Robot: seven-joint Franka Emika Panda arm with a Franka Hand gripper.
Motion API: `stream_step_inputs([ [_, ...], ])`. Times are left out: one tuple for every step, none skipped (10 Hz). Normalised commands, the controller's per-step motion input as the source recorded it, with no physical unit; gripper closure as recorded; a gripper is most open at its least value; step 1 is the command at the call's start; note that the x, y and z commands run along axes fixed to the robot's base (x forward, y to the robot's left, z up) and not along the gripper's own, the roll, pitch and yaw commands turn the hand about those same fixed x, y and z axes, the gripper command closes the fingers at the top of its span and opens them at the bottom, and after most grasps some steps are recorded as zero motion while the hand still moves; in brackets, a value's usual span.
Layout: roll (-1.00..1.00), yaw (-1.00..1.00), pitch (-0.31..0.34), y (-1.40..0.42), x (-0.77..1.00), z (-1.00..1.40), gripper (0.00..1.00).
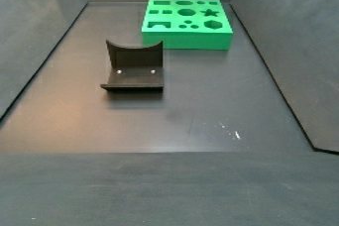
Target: Insert the 3 prong object.
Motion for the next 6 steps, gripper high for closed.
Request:
stream_step_inputs([
  [0.09,0.17,-0.009,0.23,0.07,-0.89,1.0],
  [0.0,0.63,-0.047,0.48,0.04,-1.0,1.0],
  [0.03,0.76,-0.091,0.32,0.0,-1.0,1.0],
  [0.04,0.77,-0.1,0.3,0.0,-1.0,1.0],
  [0.03,0.69,-0.107,0.37,-0.07,-1.0,1.0],
  [0.1,0.72,-0.126,0.32,-0.13,-0.97,1.0],
])
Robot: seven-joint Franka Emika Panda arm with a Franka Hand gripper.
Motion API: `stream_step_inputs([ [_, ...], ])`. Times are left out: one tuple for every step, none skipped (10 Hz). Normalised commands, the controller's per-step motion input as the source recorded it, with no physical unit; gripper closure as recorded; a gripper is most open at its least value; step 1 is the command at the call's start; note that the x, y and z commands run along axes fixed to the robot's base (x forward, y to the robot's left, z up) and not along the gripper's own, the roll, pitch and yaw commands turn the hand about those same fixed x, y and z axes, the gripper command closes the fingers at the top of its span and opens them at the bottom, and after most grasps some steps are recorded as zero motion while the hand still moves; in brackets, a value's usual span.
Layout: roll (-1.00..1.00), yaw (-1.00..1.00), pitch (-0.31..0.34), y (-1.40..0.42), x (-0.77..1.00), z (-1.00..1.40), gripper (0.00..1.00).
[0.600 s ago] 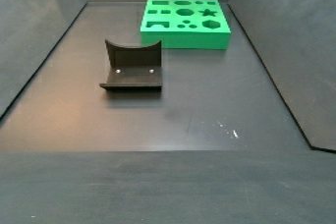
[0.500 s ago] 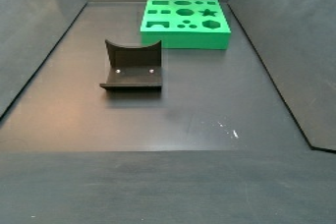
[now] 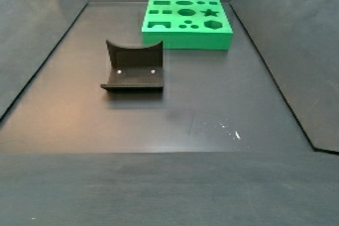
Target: Insert the 3 prong object.
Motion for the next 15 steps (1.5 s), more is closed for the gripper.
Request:
stream_step_inputs([
  [0.09,0.67,-0.134,0.39,-0.16,-0.94,1.0],
  [0.04,0.44,0.0,0.45,0.0,-0.65,1.0],
  [0.04,0.31,0.0,0.28,-0.02,-0.5,1.0],
  [0.01,0.25,0.0,0.36,-0.01,-0.54,1.0],
  [0.05,0.33,-0.036,0.2,-0.05,-0.53,1.0],
  [0.04,0.37,-0.037,0.15,-0.01,-0.52,1.0],
  [0.02,0.27,0.0,0.15,0.04,-0.47,1.0],
  [0.05,0.25,0.001,0.13,0.11,-0.44,1.0],
  [0.02,0.3,0.0,0.07,0.04,-0.34,1.0],
  [0.0,0.31,0.0,0.05,0.03,-0.22,1.0],
  [0.0,0.32,0.0,0.05,0.08,-0.17,1.0],
  [0.06,0.34,0.0,0.09,0.07,-0.18,1.0],
  [0.13,0.25,0.06,0.06,0.22,-0.25,1.0],
  [0.13,0.02,0.15,0.03,0.41,-0.35,1.0],
  [0.12,-0.1,0.156,0.07,0.42,-0.39,1.0],
])
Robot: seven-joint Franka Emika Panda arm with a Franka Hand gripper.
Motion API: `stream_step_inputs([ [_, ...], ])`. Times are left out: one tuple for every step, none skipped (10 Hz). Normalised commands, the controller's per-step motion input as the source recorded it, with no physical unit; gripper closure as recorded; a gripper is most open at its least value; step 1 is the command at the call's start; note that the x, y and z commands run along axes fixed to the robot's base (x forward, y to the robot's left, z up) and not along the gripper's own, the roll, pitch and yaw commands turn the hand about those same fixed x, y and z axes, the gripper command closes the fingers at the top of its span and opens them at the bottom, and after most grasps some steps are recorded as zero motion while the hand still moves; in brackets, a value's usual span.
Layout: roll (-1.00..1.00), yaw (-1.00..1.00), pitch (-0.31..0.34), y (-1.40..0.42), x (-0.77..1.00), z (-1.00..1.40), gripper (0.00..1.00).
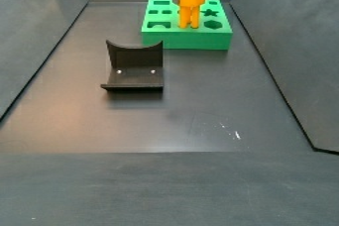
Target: Insert the 3 prong object.
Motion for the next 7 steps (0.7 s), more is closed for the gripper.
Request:
stream_step_inputs([
  [0.11,-0.12,0.134,0.07,0.3,-0.4,1.0],
  [0.07,-0.04,0.05,0.02,0.12,-0.48,1.0],
  [0.06,-0.14,0.027,0.01,0.07,-0.48,1.0],
  [0.11,0.0,0.0,0.0,0.0,-0.34,1.0],
  [0.19,0.0,0.0,-0.01,-0.06,-0.26,1.0],
  [0.21,0.0,-0.014,-0.05,-0.07,-0.29,1.0],
  [0.29,0.0,-0.084,-0.16,-0.13,-0.29,1.0],
])
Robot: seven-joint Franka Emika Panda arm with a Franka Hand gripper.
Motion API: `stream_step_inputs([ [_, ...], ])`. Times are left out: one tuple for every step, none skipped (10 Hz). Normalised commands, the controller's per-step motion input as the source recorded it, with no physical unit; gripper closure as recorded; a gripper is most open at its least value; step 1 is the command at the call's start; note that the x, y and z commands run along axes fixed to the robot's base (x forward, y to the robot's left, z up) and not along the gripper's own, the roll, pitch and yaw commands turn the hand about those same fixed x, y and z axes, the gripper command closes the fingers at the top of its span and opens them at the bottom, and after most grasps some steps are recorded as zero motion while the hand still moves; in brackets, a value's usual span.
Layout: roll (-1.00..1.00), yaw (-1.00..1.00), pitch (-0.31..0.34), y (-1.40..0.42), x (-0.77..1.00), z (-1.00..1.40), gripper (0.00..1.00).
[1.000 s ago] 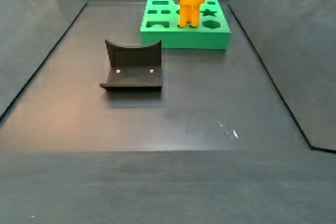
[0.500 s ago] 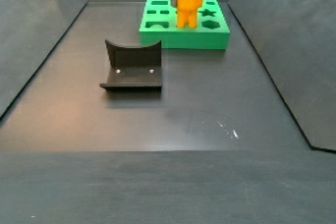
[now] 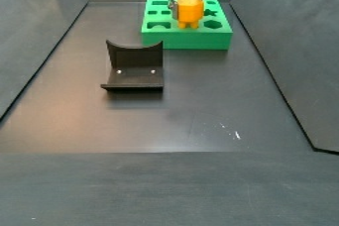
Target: Insert the 3 prong object.
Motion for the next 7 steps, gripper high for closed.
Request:
stream_step_inputs([
  [0.36,0.0,-0.1,-0.23,-0.16,-0.26,1.0],
  [0.27,0.0,-0.186,-0.17,-0.19,-0.49,1.0],
  [0.13,0.0,-0.339,-0.14,-0.28,-0.47,1.0],
  [0.1,0.0,-0.291,-0.07,-0.15,-0.43,1.0],
  [0.02,0.0,-0.333,0.0,-0.17,-0.49,1.0],
  [-0.07,0.0,-0.279,0.0,-0.13,-0.27,1.0],
  [0.0,0.0,0.0,0.0,0.0,0.0,1.0],
])
